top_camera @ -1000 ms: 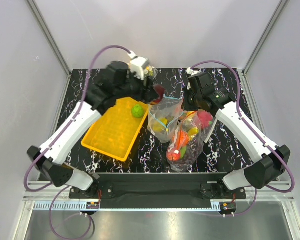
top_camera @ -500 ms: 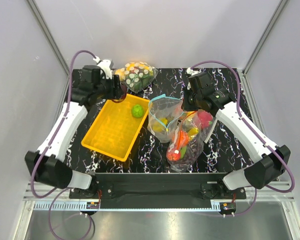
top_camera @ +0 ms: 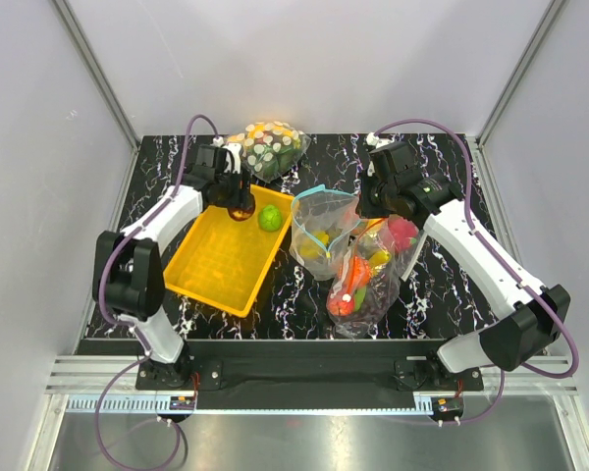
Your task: Open the zip-top bag and remove the fake food
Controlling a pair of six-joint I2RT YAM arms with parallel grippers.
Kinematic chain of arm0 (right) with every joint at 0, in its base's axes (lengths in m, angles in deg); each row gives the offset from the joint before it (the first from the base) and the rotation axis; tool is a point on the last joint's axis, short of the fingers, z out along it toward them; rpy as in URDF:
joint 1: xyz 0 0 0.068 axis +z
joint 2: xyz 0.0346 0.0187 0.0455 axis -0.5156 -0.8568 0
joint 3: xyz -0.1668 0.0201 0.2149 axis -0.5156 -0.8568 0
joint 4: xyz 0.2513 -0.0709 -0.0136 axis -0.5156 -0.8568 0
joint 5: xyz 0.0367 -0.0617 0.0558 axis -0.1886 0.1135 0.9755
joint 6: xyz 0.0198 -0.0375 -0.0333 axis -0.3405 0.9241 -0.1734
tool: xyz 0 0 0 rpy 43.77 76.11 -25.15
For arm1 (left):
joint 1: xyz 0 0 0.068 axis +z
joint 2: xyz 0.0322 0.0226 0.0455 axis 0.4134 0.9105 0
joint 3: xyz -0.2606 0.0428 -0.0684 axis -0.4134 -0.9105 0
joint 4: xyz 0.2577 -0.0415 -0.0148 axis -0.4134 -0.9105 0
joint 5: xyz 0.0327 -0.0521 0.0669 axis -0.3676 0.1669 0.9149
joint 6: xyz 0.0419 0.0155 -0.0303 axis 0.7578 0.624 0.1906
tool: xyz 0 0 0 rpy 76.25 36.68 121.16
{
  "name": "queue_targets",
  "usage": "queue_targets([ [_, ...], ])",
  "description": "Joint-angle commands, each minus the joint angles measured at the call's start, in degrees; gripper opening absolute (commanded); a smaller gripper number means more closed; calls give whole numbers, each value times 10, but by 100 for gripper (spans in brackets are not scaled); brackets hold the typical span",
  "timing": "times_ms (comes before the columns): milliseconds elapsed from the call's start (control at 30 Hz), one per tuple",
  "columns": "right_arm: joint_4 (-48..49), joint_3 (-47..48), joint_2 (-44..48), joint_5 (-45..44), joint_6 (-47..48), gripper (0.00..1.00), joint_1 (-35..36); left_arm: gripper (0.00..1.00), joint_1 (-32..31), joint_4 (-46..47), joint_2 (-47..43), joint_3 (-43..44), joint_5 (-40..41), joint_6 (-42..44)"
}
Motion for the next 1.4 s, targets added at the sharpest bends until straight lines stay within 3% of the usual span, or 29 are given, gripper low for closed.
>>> queue_targets([
  [0, 17, 6, 11, 4, 2, 0, -4, 36, 3, 49, 29, 23, 4, 7],
  [133, 16, 7, 12, 0, 4, 0, -4, 40, 2, 45, 61, 34, 5, 0],
  [233, 14, 7, 12, 2, 4, 0, -4, 58, 2, 54, 69, 33, 5, -7],
  [267, 14, 8, 11, 2, 5, 0, -4, 69, 1, 55, 68, 34, 6, -10],
  [500, 18, 8, 6, 6, 7, 0, -4, 87, 1, 59, 35, 24, 13, -4],
  [767, 20, 9, 7, 6, 10, 0, -4, 79, -9, 36, -69, 9, -2, 11],
  [900, 19, 7, 9, 7, 11, 0, -4, 72, -33, 10, -108, 54, -53, 25],
  [1100, 18, 1, 14, 10, 8, 0, -4, 59, -106, -41, -101, 181, -182, 42],
  [1200, 16, -2, 19, 8, 7, 0, -4, 57, -158, -34, -94, 197, -252, 25],
  [1367, 14, -8, 30, 7, 1, 0, -4, 50, -231, -20, -57, 189, -294, -7],
])
